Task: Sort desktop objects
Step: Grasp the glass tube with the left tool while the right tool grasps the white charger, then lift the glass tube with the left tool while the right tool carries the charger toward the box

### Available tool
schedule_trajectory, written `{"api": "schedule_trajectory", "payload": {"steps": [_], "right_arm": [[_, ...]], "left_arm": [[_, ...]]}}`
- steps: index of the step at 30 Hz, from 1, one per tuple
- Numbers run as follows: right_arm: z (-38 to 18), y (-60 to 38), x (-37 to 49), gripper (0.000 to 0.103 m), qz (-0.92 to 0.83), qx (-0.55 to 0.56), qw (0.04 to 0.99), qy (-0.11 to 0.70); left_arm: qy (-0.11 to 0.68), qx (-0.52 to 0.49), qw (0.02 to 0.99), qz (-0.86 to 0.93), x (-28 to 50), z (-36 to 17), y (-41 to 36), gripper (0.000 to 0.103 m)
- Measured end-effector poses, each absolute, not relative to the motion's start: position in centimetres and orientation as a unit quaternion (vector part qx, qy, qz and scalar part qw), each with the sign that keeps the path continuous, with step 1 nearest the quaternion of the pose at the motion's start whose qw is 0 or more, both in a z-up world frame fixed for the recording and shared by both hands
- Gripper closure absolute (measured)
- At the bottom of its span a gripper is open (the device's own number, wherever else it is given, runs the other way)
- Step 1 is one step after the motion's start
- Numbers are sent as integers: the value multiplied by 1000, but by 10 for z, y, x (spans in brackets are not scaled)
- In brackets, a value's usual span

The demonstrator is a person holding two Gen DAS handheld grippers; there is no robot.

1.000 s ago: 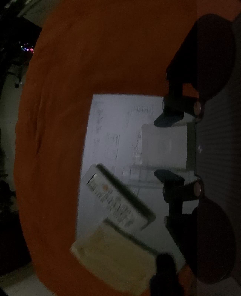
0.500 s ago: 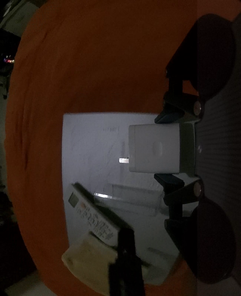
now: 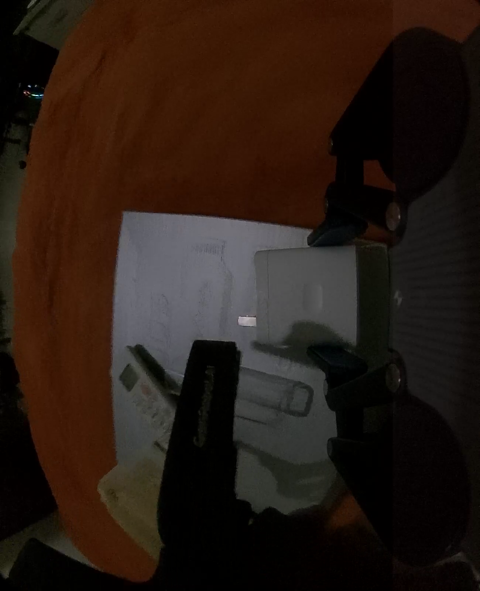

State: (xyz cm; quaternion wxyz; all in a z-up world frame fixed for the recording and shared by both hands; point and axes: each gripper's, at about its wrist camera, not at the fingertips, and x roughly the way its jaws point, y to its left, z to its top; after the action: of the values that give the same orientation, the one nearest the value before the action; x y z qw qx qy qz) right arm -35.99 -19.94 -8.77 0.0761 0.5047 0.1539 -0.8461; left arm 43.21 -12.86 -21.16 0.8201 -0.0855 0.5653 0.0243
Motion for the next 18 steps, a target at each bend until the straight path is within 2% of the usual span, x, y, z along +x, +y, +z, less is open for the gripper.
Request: {"api": "schedule_trajectory", "payload": {"steps": [1, 2, 3, 4, 5, 12, 18], "right_arm": [[-87, -199, -359, 41, -845, 507, 72, 154], [-86, -199, -358, 41, -845, 508, 68, 153], [-85, -198, -358, 41, -845, 508, 66, 152], [-85, -198, -358, 41, -846, 508, 65, 150], [-85, -199, -358, 41, -846, 507, 64, 149], [-91, -206, -362, 42, -844, 509, 55, 160], [-94, -214, -374, 43, -843, 514, 44, 154]], "left_arm": [[562, -86, 822, 28, 430, -213, -128, 27], [553, -78, 829, 31, 427, -212, -129, 42], [551, -65, 832, 31, 426, -210, -131, 52], [549, -55, 834, 30, 425, -207, -132, 72], [551, -54, 832, 27, 425, -206, -129, 78], [583, -40, 812, 1, 407, -191, -97, 78], [591, 18, 805, -47, 390, -180, -79, 78]]}}
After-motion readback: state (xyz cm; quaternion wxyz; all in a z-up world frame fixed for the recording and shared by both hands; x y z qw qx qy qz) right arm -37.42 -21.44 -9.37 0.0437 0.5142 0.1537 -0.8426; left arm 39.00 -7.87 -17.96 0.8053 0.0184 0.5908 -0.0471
